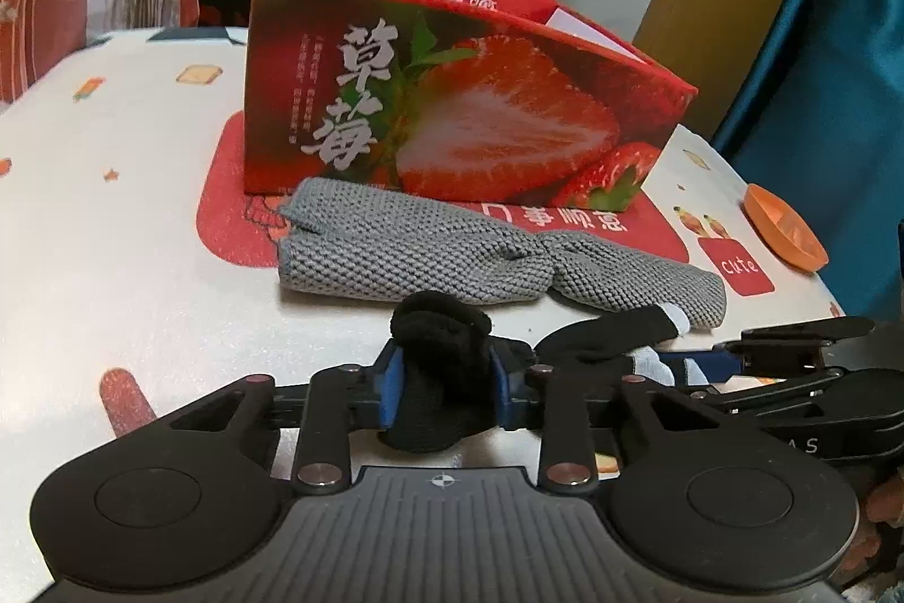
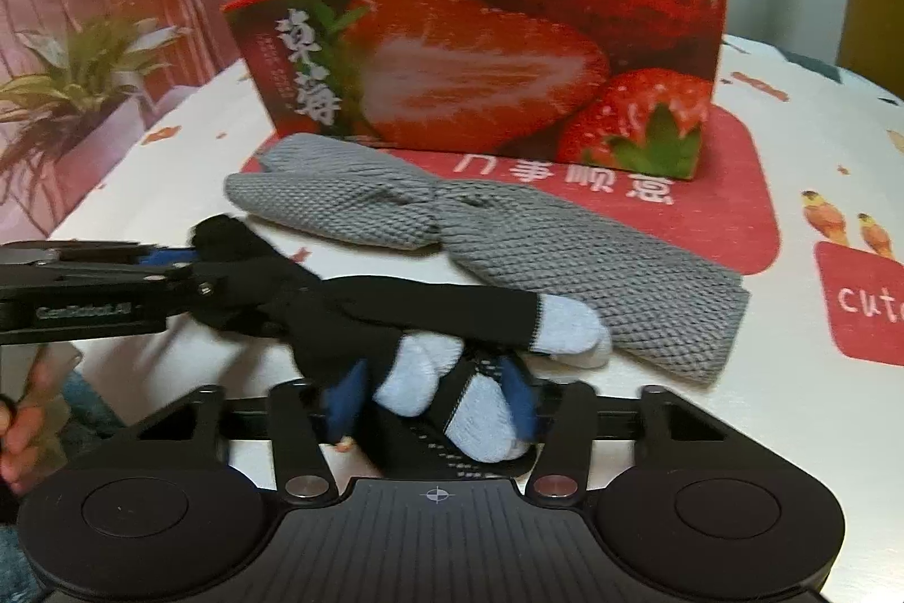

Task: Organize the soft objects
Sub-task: 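Close the left gripper on the glove cuff while the right gripper grasps its fingers, then lift the black glove with both grippers and carry it over the box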

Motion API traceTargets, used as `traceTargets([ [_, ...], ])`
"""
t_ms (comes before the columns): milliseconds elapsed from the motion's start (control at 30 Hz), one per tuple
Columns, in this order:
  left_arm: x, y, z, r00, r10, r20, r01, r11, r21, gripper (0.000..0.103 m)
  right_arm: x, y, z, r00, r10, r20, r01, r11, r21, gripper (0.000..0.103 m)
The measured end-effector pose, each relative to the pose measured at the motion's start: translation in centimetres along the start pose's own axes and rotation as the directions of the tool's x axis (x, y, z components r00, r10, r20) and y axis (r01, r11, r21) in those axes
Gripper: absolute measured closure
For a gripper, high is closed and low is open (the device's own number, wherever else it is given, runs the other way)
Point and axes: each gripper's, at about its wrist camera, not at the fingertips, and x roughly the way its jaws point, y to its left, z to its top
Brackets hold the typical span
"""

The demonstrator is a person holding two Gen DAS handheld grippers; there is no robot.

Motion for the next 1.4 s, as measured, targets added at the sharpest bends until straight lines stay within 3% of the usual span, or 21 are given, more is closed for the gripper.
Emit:
traceTargets([
  [267, -1.1, 0.8, 0.4, 0.999, 0.003, 0.050, 0.000, 0.999, -0.049, 0.077, -0.9, 0.3, 0.3, 0.998, 0.045, 0.031, -0.045, 0.999, -0.001, 0.089],
  [667, -3.7, -0.4, 1.8, 0.987, -0.014, 0.162, 0.017, 1.000, -0.017, 0.077, -3.6, -0.4, 1.6, 0.985, 0.068, 0.160, -0.073, 0.997, 0.026, 0.090],
  [967, -4.9, -0.8, 3.4, 0.974, -0.011, 0.225, 0.013, 1.000, -0.005, 0.077, -5.6, 0.5, 3.3, 0.967, 0.048, 0.250, -0.038, 0.998, -0.042, 0.090],
  [1133, -5.9, -1.5, 5.5, 0.958, -0.010, 0.285, 0.006, 1.000, 0.014, 0.077, -7.0, 1.0, 4.9, 0.949, 0.041, 0.314, -0.013, 0.996, -0.091, 0.090],
  [1400, -6.7, -2.5, 10.2, 0.921, -0.025, 0.390, 0.006, 0.999, 0.051, 0.077, -9.8, 0.8, 9.3, 0.902, 0.046, 0.430, 0.014, 0.991, -0.135, 0.090],
])
